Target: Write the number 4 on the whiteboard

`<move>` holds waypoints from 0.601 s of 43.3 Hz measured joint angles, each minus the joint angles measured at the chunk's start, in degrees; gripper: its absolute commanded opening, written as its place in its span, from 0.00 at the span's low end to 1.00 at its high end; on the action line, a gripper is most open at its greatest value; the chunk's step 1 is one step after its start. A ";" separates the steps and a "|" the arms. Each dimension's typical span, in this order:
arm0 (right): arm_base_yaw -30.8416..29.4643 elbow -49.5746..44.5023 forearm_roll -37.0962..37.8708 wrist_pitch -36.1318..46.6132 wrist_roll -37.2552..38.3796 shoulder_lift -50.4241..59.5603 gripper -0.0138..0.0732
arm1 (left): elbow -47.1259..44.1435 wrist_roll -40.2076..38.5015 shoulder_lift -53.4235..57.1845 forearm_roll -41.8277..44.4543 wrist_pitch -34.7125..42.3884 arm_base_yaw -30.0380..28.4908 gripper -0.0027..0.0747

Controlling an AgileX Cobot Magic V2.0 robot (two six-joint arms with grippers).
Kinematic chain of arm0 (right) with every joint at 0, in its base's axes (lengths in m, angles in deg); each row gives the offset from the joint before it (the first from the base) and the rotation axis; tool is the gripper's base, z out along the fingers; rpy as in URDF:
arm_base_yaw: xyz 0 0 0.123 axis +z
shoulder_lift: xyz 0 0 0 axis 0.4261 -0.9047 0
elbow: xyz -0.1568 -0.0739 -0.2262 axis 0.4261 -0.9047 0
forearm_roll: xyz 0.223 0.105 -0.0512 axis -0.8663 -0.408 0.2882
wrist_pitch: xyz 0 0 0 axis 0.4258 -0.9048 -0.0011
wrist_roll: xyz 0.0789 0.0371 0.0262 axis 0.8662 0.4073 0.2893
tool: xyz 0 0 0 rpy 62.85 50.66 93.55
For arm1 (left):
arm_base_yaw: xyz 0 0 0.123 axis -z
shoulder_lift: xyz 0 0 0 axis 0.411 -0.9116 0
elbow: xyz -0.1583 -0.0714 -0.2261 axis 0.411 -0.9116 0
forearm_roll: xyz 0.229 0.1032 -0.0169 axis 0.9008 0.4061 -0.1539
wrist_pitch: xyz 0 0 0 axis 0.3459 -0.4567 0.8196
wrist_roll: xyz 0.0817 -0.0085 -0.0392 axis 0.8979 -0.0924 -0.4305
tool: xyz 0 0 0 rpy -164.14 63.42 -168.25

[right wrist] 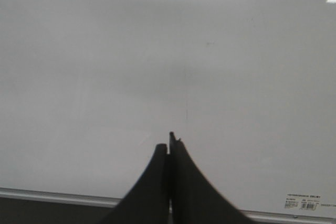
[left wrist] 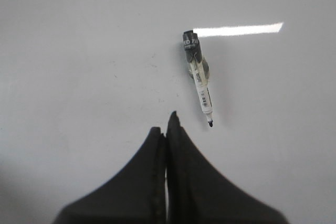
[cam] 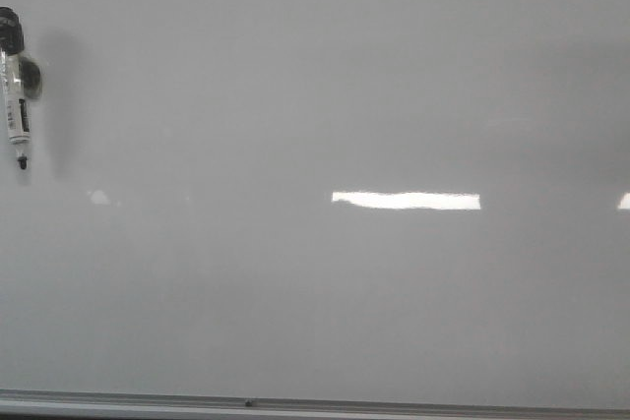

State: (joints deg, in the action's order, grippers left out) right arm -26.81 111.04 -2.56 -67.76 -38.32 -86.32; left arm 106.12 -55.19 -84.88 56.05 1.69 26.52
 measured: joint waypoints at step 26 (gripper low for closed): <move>0.00 2.51 -0.09 -0.78 0.00 -2.58 0.79 | 1.11 0.00 -2.22 -0.81 -0.81 0.00 0.72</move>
State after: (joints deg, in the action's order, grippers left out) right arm -26.81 113.55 -2.65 -68.54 -38.32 -88.90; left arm 107.23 -55.19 -87.10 55.24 0.88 26.52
